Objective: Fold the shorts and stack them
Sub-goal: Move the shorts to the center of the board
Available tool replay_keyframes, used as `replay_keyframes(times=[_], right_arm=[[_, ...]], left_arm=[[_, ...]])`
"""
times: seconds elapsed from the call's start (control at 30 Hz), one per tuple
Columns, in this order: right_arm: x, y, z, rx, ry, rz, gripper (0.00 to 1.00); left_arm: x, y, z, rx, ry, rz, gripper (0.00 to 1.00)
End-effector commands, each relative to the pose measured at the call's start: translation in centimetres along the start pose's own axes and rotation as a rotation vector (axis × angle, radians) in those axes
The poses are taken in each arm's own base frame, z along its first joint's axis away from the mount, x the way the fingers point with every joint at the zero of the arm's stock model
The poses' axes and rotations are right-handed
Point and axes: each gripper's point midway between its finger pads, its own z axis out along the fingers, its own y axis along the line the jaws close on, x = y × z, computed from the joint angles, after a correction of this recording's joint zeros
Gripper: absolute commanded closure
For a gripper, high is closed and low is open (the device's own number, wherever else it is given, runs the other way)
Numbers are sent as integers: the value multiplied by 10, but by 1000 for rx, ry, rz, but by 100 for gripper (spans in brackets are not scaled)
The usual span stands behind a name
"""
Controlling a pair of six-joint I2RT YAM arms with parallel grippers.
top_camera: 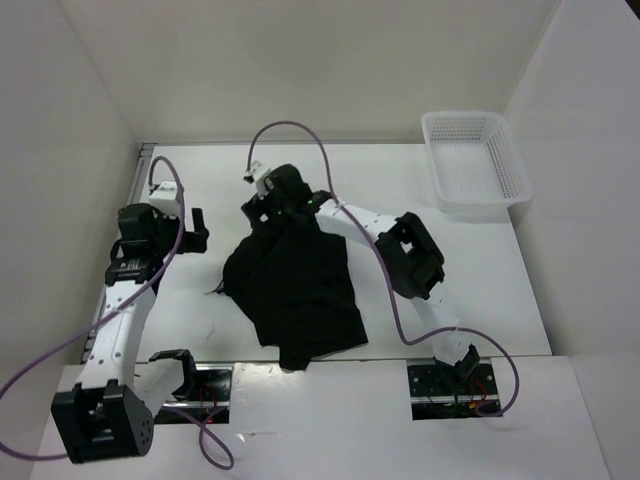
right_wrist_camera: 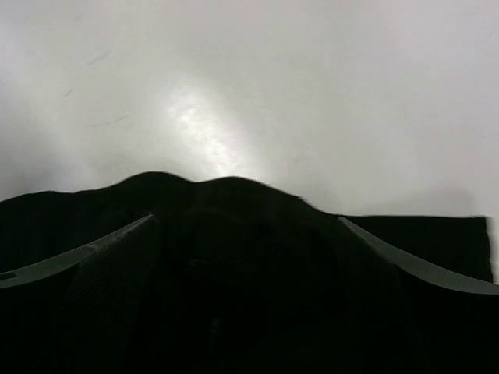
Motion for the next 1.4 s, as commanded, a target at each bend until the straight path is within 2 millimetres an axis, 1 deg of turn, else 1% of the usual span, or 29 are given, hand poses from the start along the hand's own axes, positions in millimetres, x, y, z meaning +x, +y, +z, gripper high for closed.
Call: replay_keyframes(times=[0.0, 0.1, 0.17, 0.23, 0.27, 0.3, 0.33, 0.4, 0.43, 0.47, 0.53, 0.57, 0.6, 0.67, 0.73, 0.77, 0.83, 0.87, 0.9, 0.93, 0.97, 1.0, 1.07, 1.1, 1.17, 1.2, 1.3, 1.33, 1.37], right_arm=[[-6, 21, 11, -20, -4, -9, 2], [22, 38, 27, -24, 70, -20, 2], [46, 40, 36, -2, 132, -24, 2], [56, 41, 39, 28, 159, -33, 10], [70, 42, 38, 26, 188, -31, 19], [77, 40, 38, 37, 205, -32, 24], [70, 38, 31, 51, 193, -23, 28], [75, 39, 25, 51, 205, -22, 46], [68, 37, 20, 61, 194, -33, 57], [65, 35, 16, 74, 190, -34, 76], [52, 31, 9, 95, 166, -37, 94], [29, 27, 0, 117, 122, -51, 100], [14, 27, -5, 120, 91, -51, 100], [-43, 22, -27, 151, -25, -53, 100], [-83, 17, -45, 182, -109, -51, 100], [-119, 8, -65, 240, -192, -34, 100], [-149, -17, -91, 386, -268, -55, 100], [-153, -24, -98, 430, -279, -70, 100], [-152, -29, -103, 465, -280, -82, 100], [-132, -42, -102, 498, -240, -87, 100], [-128, -58, -114, 531, -232, -75, 100], [-104, -63, -111, 535, -179, -78, 100], [-90, -80, -126, 564, -153, -65, 100], [-66, -85, -125, 568, -102, -66, 100], [-45, -101, -133, 583, -59, -39, 100], [-28, -102, -135, 565, -30, -15, 100], [8, -118, -144, 569, 32, 47, 73], [22, -119, -145, 551, 72, 54, 39], [25, -123, -148, 549, 69, 78, 29]], left_arm=[[-23, 13, -16, -15, -110, -8, 0], [-18, 20, -20, -34, -114, -23, 0], [-18, 24, -21, -44, -115, -28, 0], [-20, 21, -23, -34, -124, -25, 0], [-20, 21, -23, -34, -125, -25, 0], [-20, 20, -23, -25, -125, -24, 0], [-24, 20, -24, -26, -134, -21, 0], [-25, 16, -24, -2, -136, -20, 0], [-25, 16, -24, -1, -136, -20, 0], [-23, 13, -22, 15, -129, -21, 0], [-25, 11, -22, 28, -139, -18, 0], [-24, 9, -20, 42, -131, -20, 0], [-24, 9, -20, 42, -131, -20, 0], [-27, 6, -17, 71, -132, -18, 0], [-34, 4, -15, 92, -142, -14, 0], [-33, 5, -10, 94, -126, -20, 0], [-40, -9, -4, 163, -117, -9, 0], [-43, -15, -2, 188, -115, -3, 0], [-41, -23, 0, 218, -98, 1, 0], [-40, -41, 1, 264, -83, 21, 0], [-34, -51, 3, 292, -49, 24, 0], [-30, -61, 2, 320, -30, 34, 0], [-9, -83, 9, 362, 47, 57, 0], [0, -89, 12, 371, 85, 61, 0], [14, -106, 16, 410, 128, 86, 0], [22, -112, 17, 426, 153, 92, 0], [37, -133, 28, 482, 202, 123, 0], [37, -140, 31, 498, 196, 136, 0], [39, -143, 36, 486, 198, 151, 0]])
